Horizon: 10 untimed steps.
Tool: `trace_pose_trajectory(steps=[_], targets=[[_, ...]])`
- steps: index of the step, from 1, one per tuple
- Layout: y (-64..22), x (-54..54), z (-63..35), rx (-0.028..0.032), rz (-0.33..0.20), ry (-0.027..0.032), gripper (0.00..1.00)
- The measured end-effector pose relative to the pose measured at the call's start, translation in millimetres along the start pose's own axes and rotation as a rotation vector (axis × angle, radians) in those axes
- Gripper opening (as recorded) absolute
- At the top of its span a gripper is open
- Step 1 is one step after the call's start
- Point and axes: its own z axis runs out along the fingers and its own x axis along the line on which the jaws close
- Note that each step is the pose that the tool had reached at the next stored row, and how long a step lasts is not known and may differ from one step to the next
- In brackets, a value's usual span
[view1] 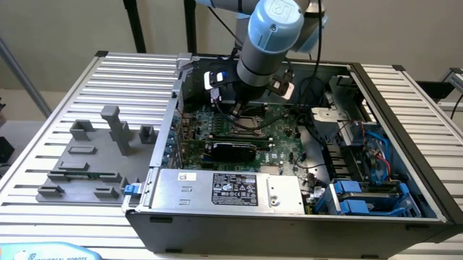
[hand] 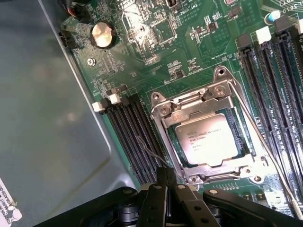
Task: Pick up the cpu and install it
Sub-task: 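Install the first cpu locking lever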
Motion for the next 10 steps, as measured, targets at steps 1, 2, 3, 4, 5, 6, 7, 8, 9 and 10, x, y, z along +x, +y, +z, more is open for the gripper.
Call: trace_pose_trajectory(steps=[1, 2, 3, 4, 5, 6, 7, 8, 9, 10], targets=[[-0.2, 0.5, 0.3, -0.0006, 0.001, -0.0039, 0.11], [-0.5, 1.2, 0.6, -0.0013, 0.002, -0.0079, 0.11], [-0.8, 1.9, 1.0, -0.0019, 0.002, -0.0115, 0.11], [-1.1, 2.7, 1.5, -0.0026, 0.003, -0.0147, 0.11], [-1.4, 3.6, 2.0, -0.0032, 0.004, -0.0174, 0.11], [-1.8, 4.5, 2.6, -0.0036, 0.004, -0.0197, 0.11], [-2.0, 5.2, 3.1, -0.0039, 0.005, -0.0223, 0.11], [-2.1, 5.4, 3.3, -0.0039, 0.006, -0.0257, 0.11], [-2.0, 5.3, 3.4, -0.0038, 0.006, -0.0295, 0.11], [-2.0, 5.3, 3.5, -0.0034, 0.008, -0.0327, 0.11]])
